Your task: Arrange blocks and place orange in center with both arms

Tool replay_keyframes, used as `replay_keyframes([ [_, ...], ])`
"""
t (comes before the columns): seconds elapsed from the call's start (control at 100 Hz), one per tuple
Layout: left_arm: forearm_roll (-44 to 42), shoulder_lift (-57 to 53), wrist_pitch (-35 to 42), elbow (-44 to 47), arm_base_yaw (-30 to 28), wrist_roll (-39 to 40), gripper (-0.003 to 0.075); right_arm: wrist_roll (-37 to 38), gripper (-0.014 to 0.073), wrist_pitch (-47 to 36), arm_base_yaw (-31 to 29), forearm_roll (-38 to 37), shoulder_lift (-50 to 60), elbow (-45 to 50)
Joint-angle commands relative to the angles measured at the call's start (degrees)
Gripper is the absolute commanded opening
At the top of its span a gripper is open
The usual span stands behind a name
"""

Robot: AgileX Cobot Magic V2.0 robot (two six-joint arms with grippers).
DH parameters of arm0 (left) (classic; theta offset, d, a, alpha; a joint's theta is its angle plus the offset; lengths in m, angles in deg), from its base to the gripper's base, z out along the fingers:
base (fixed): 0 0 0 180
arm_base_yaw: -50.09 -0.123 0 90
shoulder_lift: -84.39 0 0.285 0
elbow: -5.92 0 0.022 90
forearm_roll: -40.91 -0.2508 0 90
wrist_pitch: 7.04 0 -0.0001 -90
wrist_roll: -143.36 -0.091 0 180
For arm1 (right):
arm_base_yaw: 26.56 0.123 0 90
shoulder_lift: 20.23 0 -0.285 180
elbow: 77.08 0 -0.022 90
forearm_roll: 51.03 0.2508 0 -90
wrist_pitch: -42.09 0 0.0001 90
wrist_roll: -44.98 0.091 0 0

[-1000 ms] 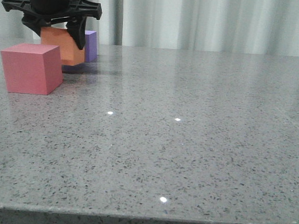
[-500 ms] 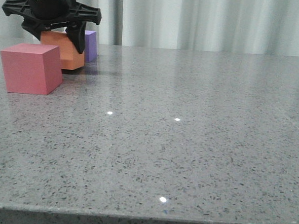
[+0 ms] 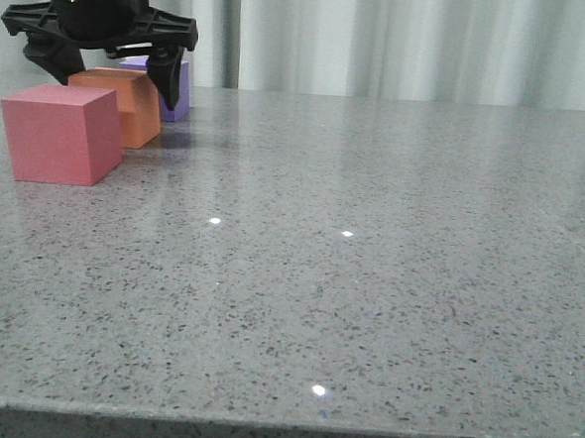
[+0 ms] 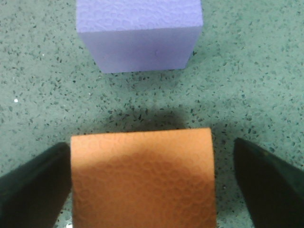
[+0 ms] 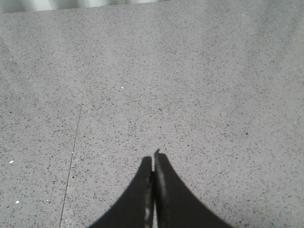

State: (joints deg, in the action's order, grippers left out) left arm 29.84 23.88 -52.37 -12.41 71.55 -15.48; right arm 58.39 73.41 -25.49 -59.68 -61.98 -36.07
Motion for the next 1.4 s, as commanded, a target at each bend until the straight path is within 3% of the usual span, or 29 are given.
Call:
replay_keyframes([
  [0.0, -0.01, -3.78, 2.37, -1.42, -0.16, 0.32, 0.0684, -0.39, -0.0069, -4.29, -0.39, -1.02, 0.07, -1.47],
  [0.12, -0.01, -4.88, 2.37, -1.42, -0.16, 0.32, 0.0640, -0.39, -0.0069, -4.29, -0.39, -1.02, 0.07, -1.47],
  [0.54, -1.96, -21.96, 4.60, 2.34, -0.06, 0.32, 0.0640, -0.39, -0.0069, -4.29, -0.39, -1.02, 0.07, -1.47],
  [0.95, -4.85, -49.02, 17.95, 32.54, -3.81, 3.97, 0.0640, -0.39, -0.0069, -4.29, -0.39, -1.02, 0.07, -1.47],
  [1.39, -4.63, -82.28, 19.34, 59.72, -3.81, 3.97, 0.0622, -0.39, -0.0069, -4.29, -0.39, -1.02, 0.07, -1.47],
])
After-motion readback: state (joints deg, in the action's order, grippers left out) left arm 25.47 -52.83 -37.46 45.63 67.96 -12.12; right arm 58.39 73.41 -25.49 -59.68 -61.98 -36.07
